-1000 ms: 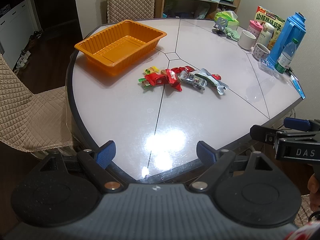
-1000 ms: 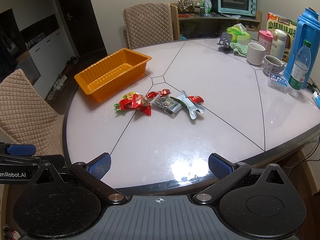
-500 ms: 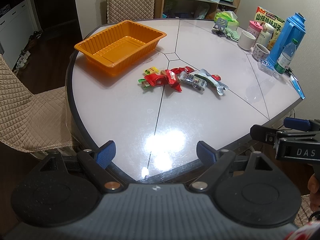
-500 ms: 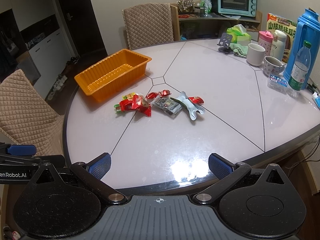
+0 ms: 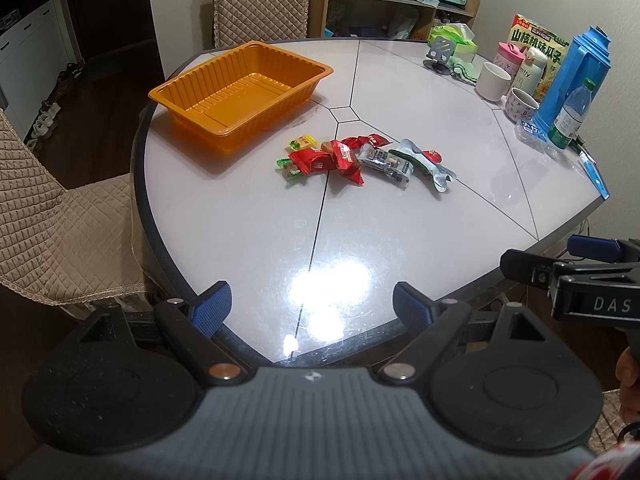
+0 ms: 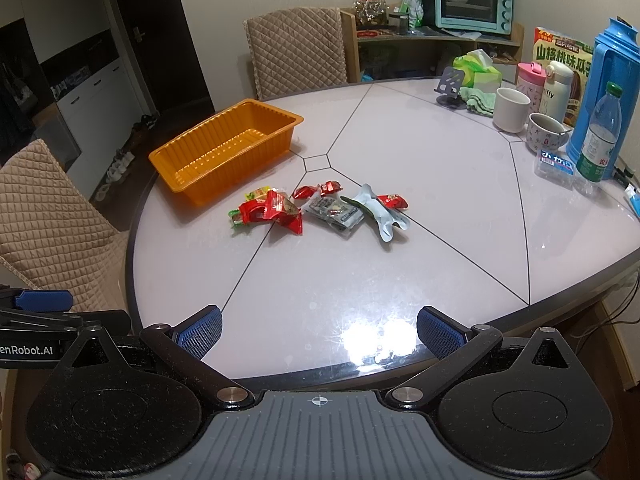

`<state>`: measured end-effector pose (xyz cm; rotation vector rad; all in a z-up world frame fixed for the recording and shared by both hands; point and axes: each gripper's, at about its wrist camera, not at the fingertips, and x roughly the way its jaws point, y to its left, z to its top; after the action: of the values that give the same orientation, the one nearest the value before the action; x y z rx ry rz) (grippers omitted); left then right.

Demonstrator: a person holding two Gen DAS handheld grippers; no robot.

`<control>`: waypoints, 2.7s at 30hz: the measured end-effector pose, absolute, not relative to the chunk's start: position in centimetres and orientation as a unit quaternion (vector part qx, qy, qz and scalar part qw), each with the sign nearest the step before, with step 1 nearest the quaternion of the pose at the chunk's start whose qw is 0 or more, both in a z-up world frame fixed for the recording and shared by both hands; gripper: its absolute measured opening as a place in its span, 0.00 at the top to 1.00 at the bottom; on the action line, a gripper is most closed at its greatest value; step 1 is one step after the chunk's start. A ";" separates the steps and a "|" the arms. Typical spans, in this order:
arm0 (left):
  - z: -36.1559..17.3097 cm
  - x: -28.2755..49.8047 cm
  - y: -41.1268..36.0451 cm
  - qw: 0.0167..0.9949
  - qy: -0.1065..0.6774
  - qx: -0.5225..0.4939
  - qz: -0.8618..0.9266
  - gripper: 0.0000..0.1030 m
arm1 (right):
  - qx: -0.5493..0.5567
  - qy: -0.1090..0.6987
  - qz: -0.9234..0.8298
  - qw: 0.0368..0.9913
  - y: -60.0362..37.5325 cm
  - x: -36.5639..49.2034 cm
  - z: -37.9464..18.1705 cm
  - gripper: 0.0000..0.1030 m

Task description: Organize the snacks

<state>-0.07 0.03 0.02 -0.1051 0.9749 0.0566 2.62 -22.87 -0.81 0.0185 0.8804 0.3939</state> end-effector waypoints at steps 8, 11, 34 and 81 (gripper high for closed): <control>0.1 0.0 0.0 0.882 0.468 -0.051 0.027 0.16 | 0.009 0.423 0.189 0.886 -22.8 2.6 -0.8 0.00; 0.1 0.0 -0.1 0.882 0.468 -0.050 0.027 0.16 | 0.009 0.423 0.189 0.886 -22.7 2.6 -0.8 0.00; 0.1 0.0 -0.1 0.882 0.468 -0.052 0.026 0.16 | 0.010 0.423 0.189 0.886 -21.8 2.5 -0.3 0.00; -4.7 8.6 0.3 0.886 0.455 -0.086 0.004 0.21 | 0.031 0.370 0.183 0.910 -25.1 10.5 -5.5 0.08</control>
<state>8.62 0.32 -4.69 -0.1782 0.9466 0.0078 10.55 -25.06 -5.49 0.0648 0.7635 0.3770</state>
